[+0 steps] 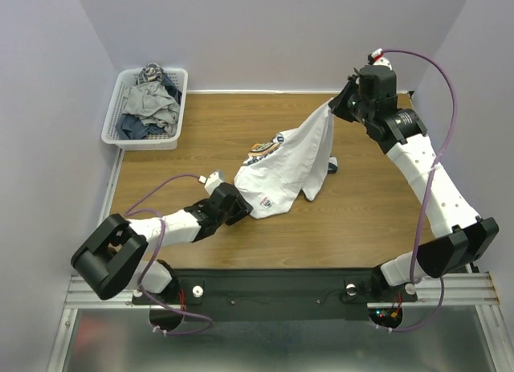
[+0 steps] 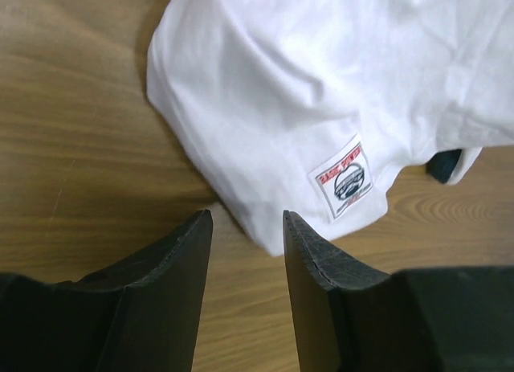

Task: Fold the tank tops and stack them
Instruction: Flatten the tank top out

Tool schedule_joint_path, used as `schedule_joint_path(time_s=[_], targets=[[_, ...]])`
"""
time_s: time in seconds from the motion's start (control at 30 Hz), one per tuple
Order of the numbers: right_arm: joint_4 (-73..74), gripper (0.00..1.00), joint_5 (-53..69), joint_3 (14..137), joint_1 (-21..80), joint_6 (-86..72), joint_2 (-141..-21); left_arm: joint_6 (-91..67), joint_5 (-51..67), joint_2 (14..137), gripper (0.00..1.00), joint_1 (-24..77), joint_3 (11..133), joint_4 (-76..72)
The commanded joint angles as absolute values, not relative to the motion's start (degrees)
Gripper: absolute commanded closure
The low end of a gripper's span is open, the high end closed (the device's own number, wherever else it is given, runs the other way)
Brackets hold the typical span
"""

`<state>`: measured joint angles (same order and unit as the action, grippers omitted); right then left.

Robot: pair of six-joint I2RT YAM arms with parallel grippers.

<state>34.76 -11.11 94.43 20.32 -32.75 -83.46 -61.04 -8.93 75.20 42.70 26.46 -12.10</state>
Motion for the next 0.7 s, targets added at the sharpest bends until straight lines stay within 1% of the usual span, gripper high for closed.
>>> schedule_joint_path(time_s=[0.0, 0.03, 0.1, 0.13, 0.17, 0.23, 0.27, 0.33, 0.43, 0.57, 0.67], targets=[[33.0, 1.00, -12.3, 94.3, 20.1, -31.9, -80.9, -60.6, -13.7, 78.2, 0.48, 42.9, 30.6, -14.8], [33.0, 1.00, -12.4, 94.3, 20.1, -31.8, -80.8, -59.5, -13.8, 79.2, 0.49, 42.9, 31.4, -14.6], [33.0, 1.00, -12.9, 94.4, 20.1, -31.6, -80.6, -58.7, -13.5, 82.1, 0.58, 43.0, 33.8, -13.5], [33.0, 1.00, -13.4, 94.6, 20.2, -31.5, -80.5, -58.4, -13.3, 82.9, 0.64, 42.9, 34.4, -12.8], [33.0, 1.00, -13.8, 94.7, 20.1, -31.1, -80.3, -58.3, -13.0, 82.6, 0.85, 42.9, 34.7, -12.0], [33.0, 1.00, -14.8, 95.3, 20.1, -30.5, -80.2, -57.4, -13.6, 80.8, 0.97, 42.8, 35.7, -9.0], [33.1, 1.00, -16.0, 96.0, 20.1, -30.0, -80.1, -56.3, -15.4, 77.7, 1.00, 42.8, 37.0, -7.2], [33.2, 1.00, -17.3, 96.7, 20.1, -29.4, -79.4, -54.1, -17.6, 73.6, 1.00, 42.9, 40.8, -1.5], [33.3, 1.00, -22.5, 98.0, 20.1, -28.3, -77.4, -47.7, -19.8, 63.5, 1.00, 42.9, 48.0, 5.2], [33.3, 0.99, -27.0, 99.2, 20.1, -27.2, -73.6, -41.5, -19.5, 58.5, 1.00, 42.9, 55.3, 11.1], [33.3, 1.00, -27.9, 100.0, 20.1, -26.6, -72.1, -39.8, -20.0, 57.1, 1.00, 42.8, 57.7, 13.9]])
